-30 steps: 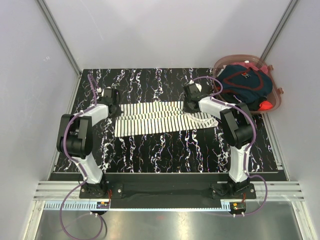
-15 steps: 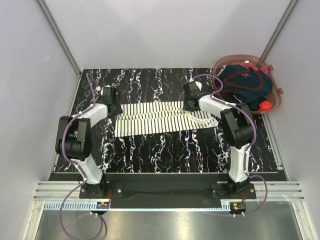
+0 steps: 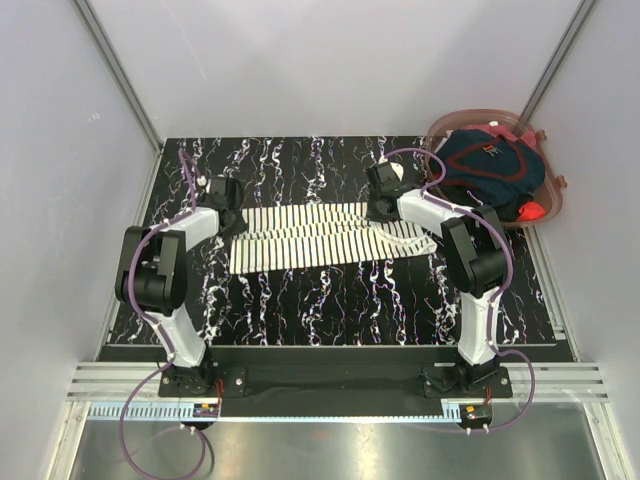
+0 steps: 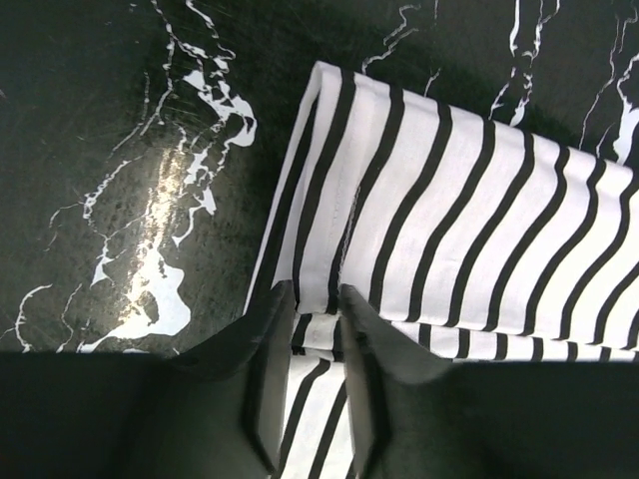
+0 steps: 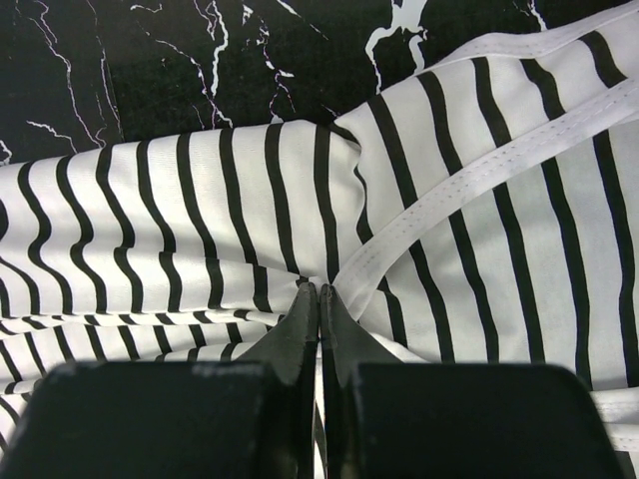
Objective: Fold and stack the tank tops
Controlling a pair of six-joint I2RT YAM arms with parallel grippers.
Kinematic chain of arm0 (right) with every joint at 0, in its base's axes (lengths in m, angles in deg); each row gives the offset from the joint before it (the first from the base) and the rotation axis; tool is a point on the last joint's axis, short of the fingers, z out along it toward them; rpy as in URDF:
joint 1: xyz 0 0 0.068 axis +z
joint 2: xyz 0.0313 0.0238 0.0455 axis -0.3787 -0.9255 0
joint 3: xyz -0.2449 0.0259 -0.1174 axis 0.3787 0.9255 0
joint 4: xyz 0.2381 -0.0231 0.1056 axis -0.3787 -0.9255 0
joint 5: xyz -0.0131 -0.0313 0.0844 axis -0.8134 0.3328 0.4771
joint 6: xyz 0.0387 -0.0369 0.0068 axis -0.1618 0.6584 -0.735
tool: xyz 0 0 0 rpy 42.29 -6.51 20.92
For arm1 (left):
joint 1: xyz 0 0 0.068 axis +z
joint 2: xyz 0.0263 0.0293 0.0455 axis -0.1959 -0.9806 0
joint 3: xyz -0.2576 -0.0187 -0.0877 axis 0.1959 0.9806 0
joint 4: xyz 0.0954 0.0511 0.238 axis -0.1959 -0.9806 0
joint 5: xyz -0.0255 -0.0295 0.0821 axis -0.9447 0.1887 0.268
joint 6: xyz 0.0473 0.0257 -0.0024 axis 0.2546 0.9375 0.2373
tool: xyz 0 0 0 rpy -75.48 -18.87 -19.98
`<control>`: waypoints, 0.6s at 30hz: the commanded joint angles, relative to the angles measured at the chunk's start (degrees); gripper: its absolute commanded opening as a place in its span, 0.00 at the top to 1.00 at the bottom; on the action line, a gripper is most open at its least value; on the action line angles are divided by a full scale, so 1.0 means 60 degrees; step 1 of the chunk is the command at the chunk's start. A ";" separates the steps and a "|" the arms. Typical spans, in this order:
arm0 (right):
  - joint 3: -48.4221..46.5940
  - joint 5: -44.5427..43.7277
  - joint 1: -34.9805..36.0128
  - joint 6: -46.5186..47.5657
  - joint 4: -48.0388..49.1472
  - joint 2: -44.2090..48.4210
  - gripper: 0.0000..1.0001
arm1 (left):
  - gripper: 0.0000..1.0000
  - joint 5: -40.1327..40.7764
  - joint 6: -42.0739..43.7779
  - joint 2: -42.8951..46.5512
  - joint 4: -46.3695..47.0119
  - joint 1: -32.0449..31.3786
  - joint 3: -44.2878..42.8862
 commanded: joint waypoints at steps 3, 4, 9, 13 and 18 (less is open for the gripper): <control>-0.0421 -0.0198 0.0060 0.0099 -0.0069 0.0306 1.00 | 0.90 0.0005 -0.0006 0.0127 0.0366 -0.0060 -0.0206; -0.0436 -0.0213 0.0075 0.0099 -0.0084 0.0306 1.00 | 0.95 0.0078 0.0023 0.0200 0.0264 -0.0059 -0.0249; -0.0670 -0.0213 0.0060 0.0099 -0.0245 0.0306 1.00 | 1.00 0.0459 0.0155 0.0757 -0.0073 -0.0059 -0.0499; -0.0773 -0.0242 0.0060 0.0129 -0.0319 0.0423 1.00 | 1.00 0.0650 0.0112 0.1298 -0.0045 -0.0059 -0.0368; -0.0217 -0.0155 0.0104 -0.0032 -0.0100 0.0774 1.00 | 1.00 0.0768 0.0053 0.1505 0.0117 -0.0059 0.0013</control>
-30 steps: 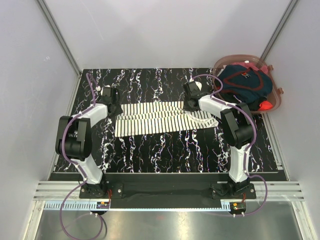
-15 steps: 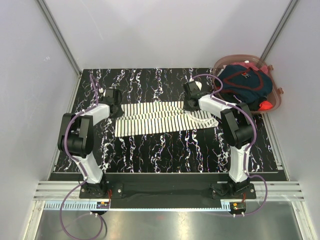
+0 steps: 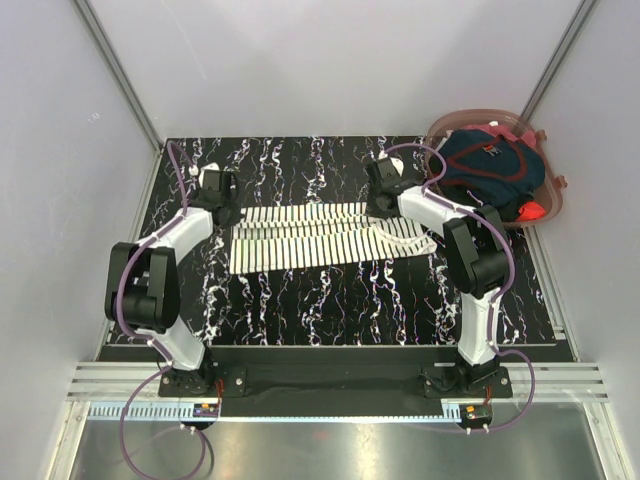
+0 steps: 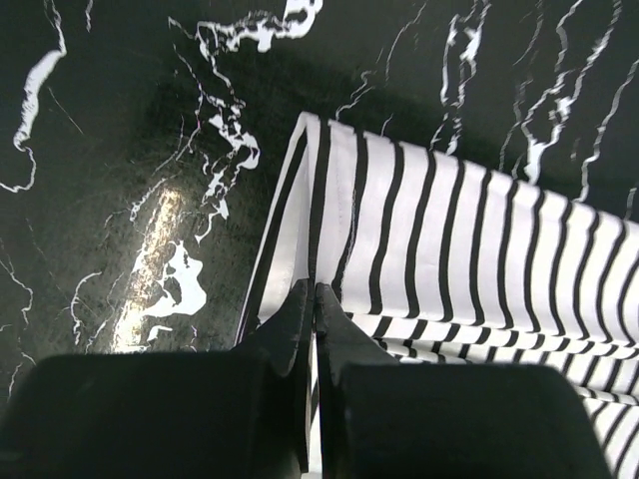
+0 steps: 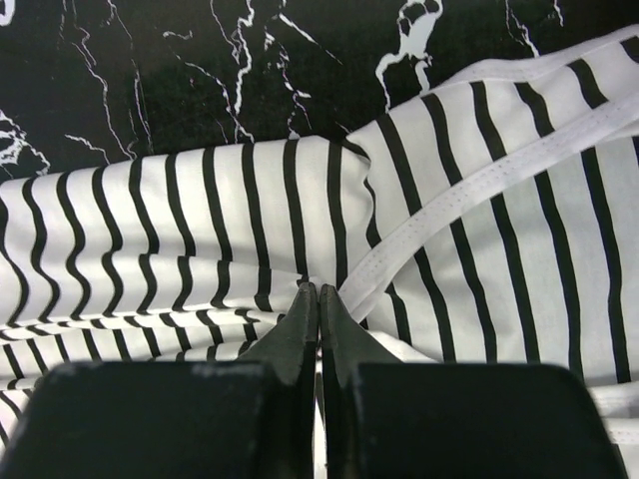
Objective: Fold and stack the tank tops
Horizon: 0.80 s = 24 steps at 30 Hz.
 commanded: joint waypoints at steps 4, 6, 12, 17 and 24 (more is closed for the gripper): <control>0.0766 -0.0326 0.0177 -0.0207 0.0365 0.0855 1.00 | 1.00 0.0495 -0.0053 0.0299 0.0489 -0.0001 0.0342; 0.1103 -0.0414 0.0177 -0.0266 0.0511 0.0914 1.00 | 1.00 0.0539 -0.0097 0.0299 0.0577 0.0014 0.0548; 0.2070 -0.0531 0.0192 -0.0807 0.1155 0.1017 0.92 | 1.00 0.0349 -0.0214 -0.0096 0.0855 0.0072 0.0827; 0.2217 -0.0634 0.0177 -0.0867 0.1317 0.1031 0.68 | 0.99 0.0275 -0.0229 -0.0156 0.0885 0.0072 0.0841; 0.2188 -0.1292 0.0177 -0.0706 0.0981 0.1836 0.51 | 0.65 0.0582 -0.0228 0.0649 0.0885 0.0072 0.1104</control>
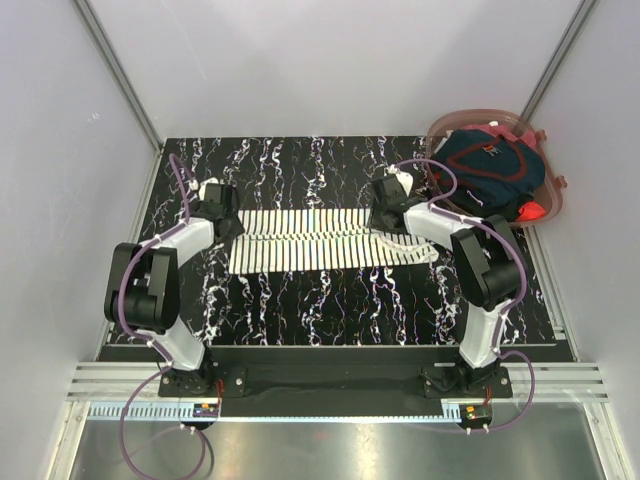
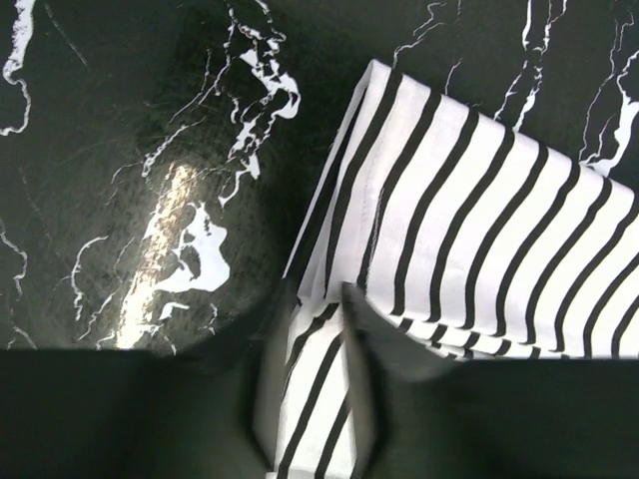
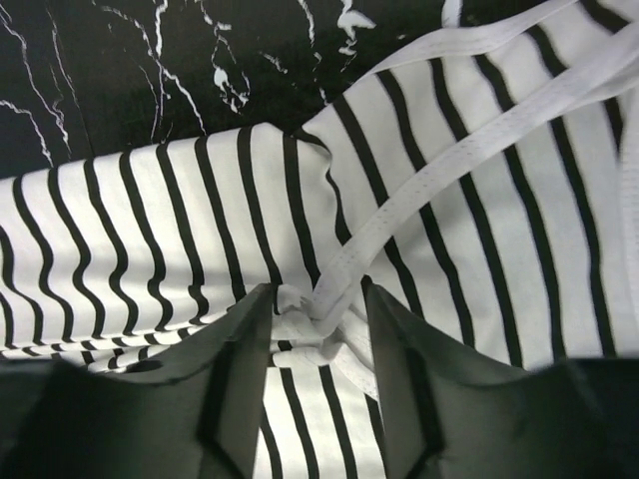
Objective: Fold and stack the tank tops
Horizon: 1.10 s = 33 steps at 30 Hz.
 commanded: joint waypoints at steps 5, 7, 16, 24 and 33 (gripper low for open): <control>-0.0026 -0.1595 0.0017 -0.0032 -0.0568 0.1146 0.41 | 0.43 0.0544 -0.0237 0.1199 0.0561 0.0058 0.0455; -0.0347 -0.1947 -0.0012 -0.0105 -0.0818 0.0972 0.41 | 0.38 0.0486 -0.0281 0.1171 0.0576 0.0058 0.0368; -0.1665 -0.2110 -0.0788 -0.1058 -0.1610 -0.0170 0.38 | 0.23 -0.0189 -0.0369 -0.0234 0.0371 0.0365 -0.0818; -0.2956 -0.2783 -0.1345 -0.1248 -0.1917 -0.1138 0.41 | 0.26 -0.0320 -0.0164 -0.1465 -0.0024 0.0365 -0.2137; -0.3470 -0.3179 -0.1448 -0.1599 -0.2372 -0.1886 0.39 | 0.26 -0.0584 -0.0047 -0.1920 -0.0113 0.0336 -0.2504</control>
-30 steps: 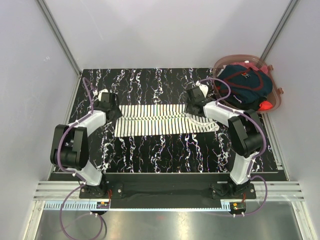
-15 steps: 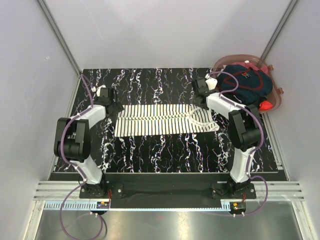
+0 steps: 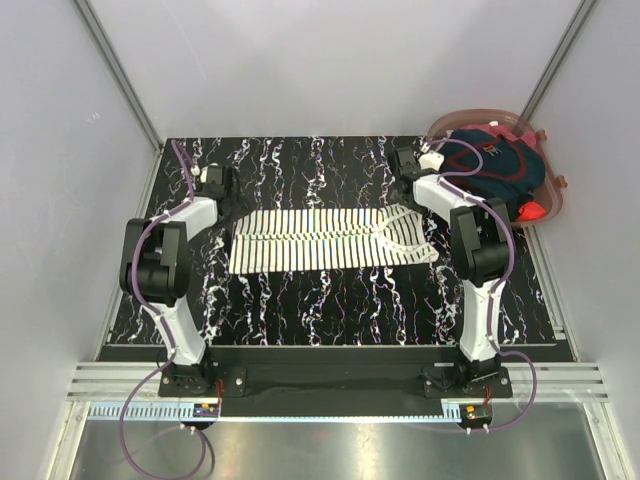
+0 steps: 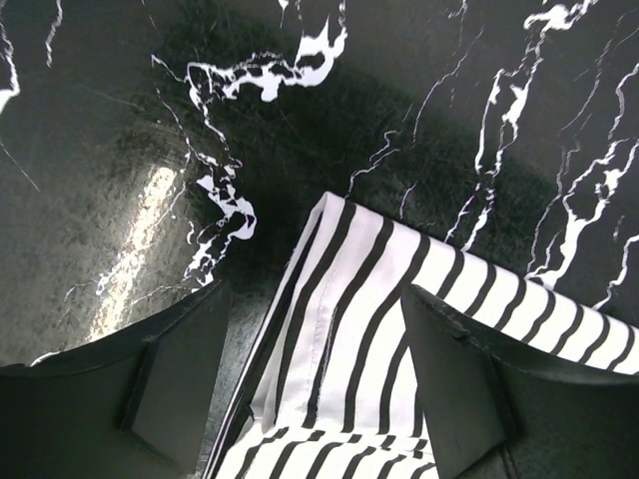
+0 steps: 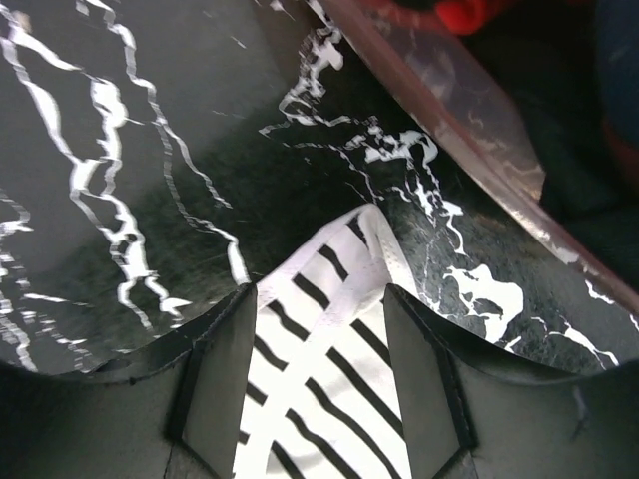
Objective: Fold and stack the tank tops
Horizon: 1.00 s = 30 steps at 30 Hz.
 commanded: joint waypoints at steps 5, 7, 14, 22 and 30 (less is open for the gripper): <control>-0.0154 -0.0567 -0.0002 -0.0460 -0.0186 -0.0280 0.39 | 0.28 -0.0439 0.0223 -0.0398 0.0128 -0.0101 -0.0516; -0.0110 -0.0626 -0.0002 -0.0460 -0.0200 -0.0295 0.39 | 0.31 -0.0556 0.0238 -0.0501 0.0114 -0.0145 -0.0589; -0.0081 -0.0889 -0.0002 -0.0431 -0.0127 -0.0441 0.44 | 0.55 -0.0483 0.0209 -0.1029 -0.0032 -0.0175 -0.1145; -0.0051 -0.0977 -0.0002 -0.0578 -0.0069 -0.0558 0.58 | 1.00 -0.0058 0.0179 -0.1235 -0.0443 0.0015 -0.1645; -0.0359 -0.1167 -0.0002 -0.0548 -0.0141 -0.0676 0.93 | 1.00 -0.0410 0.0018 -0.0312 0.0128 0.0572 -0.0356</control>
